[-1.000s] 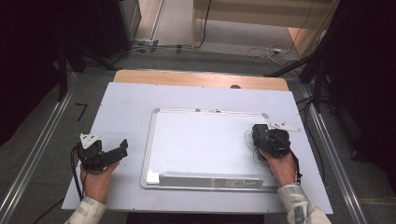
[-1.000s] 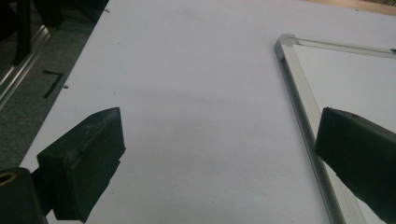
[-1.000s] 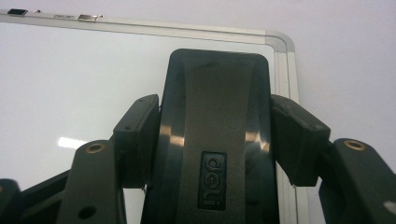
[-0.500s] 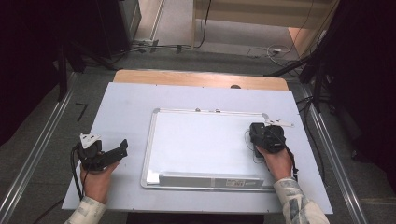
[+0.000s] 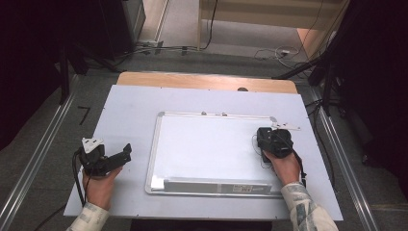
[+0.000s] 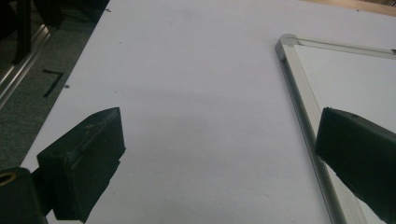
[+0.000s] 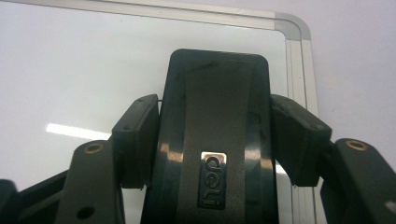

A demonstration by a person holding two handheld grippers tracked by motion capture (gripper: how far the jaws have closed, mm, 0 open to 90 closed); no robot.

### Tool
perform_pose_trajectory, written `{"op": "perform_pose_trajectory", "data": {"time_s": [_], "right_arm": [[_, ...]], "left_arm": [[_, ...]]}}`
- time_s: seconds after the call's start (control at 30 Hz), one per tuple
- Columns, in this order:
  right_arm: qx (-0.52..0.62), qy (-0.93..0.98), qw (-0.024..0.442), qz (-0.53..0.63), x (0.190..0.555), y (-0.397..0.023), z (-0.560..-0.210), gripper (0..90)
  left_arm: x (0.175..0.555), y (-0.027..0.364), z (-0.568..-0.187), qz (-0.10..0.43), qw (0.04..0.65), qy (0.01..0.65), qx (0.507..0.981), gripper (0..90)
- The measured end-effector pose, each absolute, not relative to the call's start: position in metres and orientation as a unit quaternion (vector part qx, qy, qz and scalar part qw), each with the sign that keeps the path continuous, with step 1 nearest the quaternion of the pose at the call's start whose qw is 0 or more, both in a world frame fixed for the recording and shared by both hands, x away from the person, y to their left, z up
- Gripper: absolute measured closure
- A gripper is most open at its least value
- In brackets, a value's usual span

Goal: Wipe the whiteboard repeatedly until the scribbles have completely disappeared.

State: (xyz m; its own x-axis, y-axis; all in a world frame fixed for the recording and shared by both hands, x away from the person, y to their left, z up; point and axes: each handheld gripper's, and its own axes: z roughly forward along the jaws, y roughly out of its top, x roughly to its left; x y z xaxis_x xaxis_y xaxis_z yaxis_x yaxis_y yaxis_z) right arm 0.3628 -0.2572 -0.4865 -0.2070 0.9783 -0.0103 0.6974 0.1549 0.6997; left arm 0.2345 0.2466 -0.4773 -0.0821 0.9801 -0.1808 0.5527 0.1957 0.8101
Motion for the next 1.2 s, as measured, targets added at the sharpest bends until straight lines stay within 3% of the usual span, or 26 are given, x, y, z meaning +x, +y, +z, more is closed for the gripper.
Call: {"op": "perform_pose_trajectory", "data": {"time_s": [1.2], "right_arm": [[0.577, 0.727, 0.232, 0.289, 0.358, -0.246, -0.482, 37.0]], "left_arm": [[0.235, 0.246, -0.477, 0.285, 0.376, 0.677, 0.565, 1.9]]}}
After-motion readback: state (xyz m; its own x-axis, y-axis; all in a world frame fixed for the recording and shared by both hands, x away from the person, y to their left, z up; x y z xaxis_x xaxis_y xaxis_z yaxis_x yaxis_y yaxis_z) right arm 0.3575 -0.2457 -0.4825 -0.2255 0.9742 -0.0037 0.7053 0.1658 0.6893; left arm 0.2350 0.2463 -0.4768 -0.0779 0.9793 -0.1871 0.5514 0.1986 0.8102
